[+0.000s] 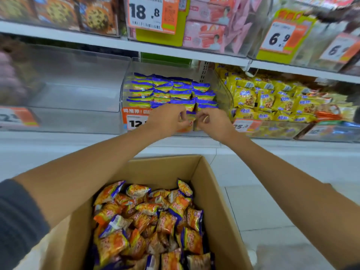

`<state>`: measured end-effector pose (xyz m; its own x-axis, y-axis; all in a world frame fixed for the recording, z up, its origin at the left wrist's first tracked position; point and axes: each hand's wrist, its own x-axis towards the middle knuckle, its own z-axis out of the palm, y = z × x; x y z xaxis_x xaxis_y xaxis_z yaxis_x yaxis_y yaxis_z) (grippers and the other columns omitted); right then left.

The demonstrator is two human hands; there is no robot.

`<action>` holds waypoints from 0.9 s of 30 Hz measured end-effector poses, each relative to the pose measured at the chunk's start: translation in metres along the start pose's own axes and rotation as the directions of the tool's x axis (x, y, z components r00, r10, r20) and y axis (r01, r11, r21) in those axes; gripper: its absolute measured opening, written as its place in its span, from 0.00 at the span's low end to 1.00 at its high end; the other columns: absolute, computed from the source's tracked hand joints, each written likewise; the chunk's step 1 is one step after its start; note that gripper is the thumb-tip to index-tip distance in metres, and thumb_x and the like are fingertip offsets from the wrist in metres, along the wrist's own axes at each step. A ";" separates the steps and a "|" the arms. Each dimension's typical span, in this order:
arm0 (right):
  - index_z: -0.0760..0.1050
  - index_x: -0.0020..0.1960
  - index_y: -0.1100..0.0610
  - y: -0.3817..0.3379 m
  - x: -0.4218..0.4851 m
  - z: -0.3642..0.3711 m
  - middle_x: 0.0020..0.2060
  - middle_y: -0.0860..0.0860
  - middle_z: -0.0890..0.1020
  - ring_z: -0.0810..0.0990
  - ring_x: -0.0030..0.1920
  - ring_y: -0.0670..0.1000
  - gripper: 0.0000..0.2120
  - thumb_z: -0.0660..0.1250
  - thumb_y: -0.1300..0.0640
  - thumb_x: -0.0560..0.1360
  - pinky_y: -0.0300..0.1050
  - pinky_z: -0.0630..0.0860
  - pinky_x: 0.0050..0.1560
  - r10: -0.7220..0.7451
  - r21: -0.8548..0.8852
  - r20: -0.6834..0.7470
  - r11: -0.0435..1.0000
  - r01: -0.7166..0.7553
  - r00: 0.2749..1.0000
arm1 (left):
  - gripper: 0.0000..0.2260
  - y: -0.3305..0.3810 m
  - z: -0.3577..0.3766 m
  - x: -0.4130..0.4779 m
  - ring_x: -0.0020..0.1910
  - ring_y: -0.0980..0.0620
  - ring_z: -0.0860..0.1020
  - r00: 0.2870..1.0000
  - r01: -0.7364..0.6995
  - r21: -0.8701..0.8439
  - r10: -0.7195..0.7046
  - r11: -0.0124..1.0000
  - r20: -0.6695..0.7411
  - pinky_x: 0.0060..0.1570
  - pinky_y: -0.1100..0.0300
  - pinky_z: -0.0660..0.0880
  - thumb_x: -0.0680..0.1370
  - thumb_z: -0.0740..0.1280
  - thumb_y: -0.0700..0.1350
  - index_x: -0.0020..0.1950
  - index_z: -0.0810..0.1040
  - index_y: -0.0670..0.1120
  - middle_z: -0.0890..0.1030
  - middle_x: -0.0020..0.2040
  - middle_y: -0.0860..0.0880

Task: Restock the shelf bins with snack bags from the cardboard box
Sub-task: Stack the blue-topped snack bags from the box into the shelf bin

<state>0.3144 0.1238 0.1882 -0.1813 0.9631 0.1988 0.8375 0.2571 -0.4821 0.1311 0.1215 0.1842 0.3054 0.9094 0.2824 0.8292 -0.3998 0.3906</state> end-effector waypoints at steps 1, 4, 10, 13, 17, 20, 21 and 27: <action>0.81 0.49 0.55 -0.001 -0.013 0.010 0.35 0.45 0.78 0.74 0.33 0.45 0.09 0.65 0.64 0.72 0.40 0.70 0.37 -0.008 0.017 0.020 1.000 0.008 1.000 | 0.08 -0.002 0.004 -0.016 0.43 0.50 0.76 0.998 0.042 -0.039 -0.040 0.998 0.044 0.38 0.56 0.70 0.76 0.70 0.53 0.42 0.75 0.51 0.75 0.37 0.55; 0.80 0.48 0.56 0.002 -0.050 0.049 0.39 0.48 0.81 0.77 0.36 0.46 0.08 0.65 0.65 0.74 0.44 0.76 0.43 -0.011 0.051 0.142 0.999 0.004 0.990 | 0.10 -0.022 0.022 -0.066 0.44 0.51 0.76 0.959 0.203 -0.081 -0.182 0.976 0.217 0.41 0.56 0.70 0.76 0.70 0.55 0.46 0.78 0.49 0.75 0.41 0.55; 0.80 0.55 0.57 0.016 -0.112 0.127 0.50 0.51 0.82 0.77 0.48 0.46 0.09 0.66 0.63 0.77 0.36 0.71 0.49 0.041 0.053 0.432 0.996 -0.071 0.901 | 0.08 -0.086 0.071 -0.159 0.49 0.53 0.78 0.814 0.454 0.008 -0.419 0.891 0.403 0.51 0.54 0.77 0.78 0.69 0.53 0.47 0.78 0.49 0.80 0.47 0.54; 0.81 0.55 0.55 0.033 -0.129 0.162 0.52 0.50 0.82 0.78 0.51 0.46 0.09 0.66 0.62 0.76 0.40 0.75 0.51 0.090 0.030 0.497 0.992 -0.120 0.863 | 0.10 -0.125 0.092 -0.196 0.51 0.49 0.78 0.754 0.593 0.015 -0.561 0.805 0.341 0.52 0.52 0.76 0.77 0.70 0.50 0.54 0.78 0.46 0.80 0.53 0.47; 0.81 0.55 0.55 0.053 -0.136 0.197 0.55 0.50 0.82 0.79 0.55 0.48 0.09 0.67 0.62 0.77 0.45 0.78 0.57 0.151 -0.002 0.554 0.984 -0.181 0.818 | 0.30 -0.162 0.120 -0.223 0.66 0.42 0.71 0.707 0.660 0.064 -0.648 0.748 0.282 0.66 0.50 0.70 0.75 0.73 0.48 0.73 0.66 0.43 0.70 0.69 0.40; 0.80 0.55 0.54 0.057 -0.134 0.210 0.55 0.49 0.81 0.79 0.54 0.48 0.09 0.67 0.61 0.77 0.45 0.78 0.56 0.187 0.019 0.556 0.971 -0.238 0.810 | 0.37 -0.176 0.137 -0.223 0.73 0.41 0.65 0.702 0.680 0.020 -0.659 0.733 0.269 0.72 0.48 0.64 0.74 0.74 0.47 0.78 0.59 0.42 0.66 0.74 0.41; 0.80 0.55 0.54 0.058 -0.134 0.212 0.55 0.49 0.81 0.79 0.54 0.48 0.09 0.67 0.61 0.77 0.45 0.78 0.56 0.189 0.025 0.555 0.969 -0.244 0.810 | 0.35 -0.179 0.142 -0.222 0.71 0.42 0.67 0.710 0.678 0.001 -0.656 0.735 0.256 0.71 0.48 0.66 0.74 0.74 0.46 0.77 0.61 0.42 0.68 0.73 0.42; 0.81 0.53 0.55 0.047 -0.133 0.211 0.48 0.48 0.82 0.80 0.50 0.47 0.06 0.68 0.59 0.77 0.44 0.79 0.52 0.199 0.162 0.539 0.929 -0.332 0.819 | 0.17 -0.166 0.137 -0.221 0.58 0.49 0.78 0.844 0.537 -0.217 -0.526 0.816 0.109 0.57 0.56 0.75 0.78 0.69 0.41 0.66 0.77 0.47 0.81 0.59 0.48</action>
<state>0.2690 0.0250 -0.0412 -0.2598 0.8823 -0.3925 0.7551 -0.0678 -0.6520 -0.0100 0.0022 -0.0629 -0.1275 0.9899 -0.0627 0.7389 0.1370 0.6598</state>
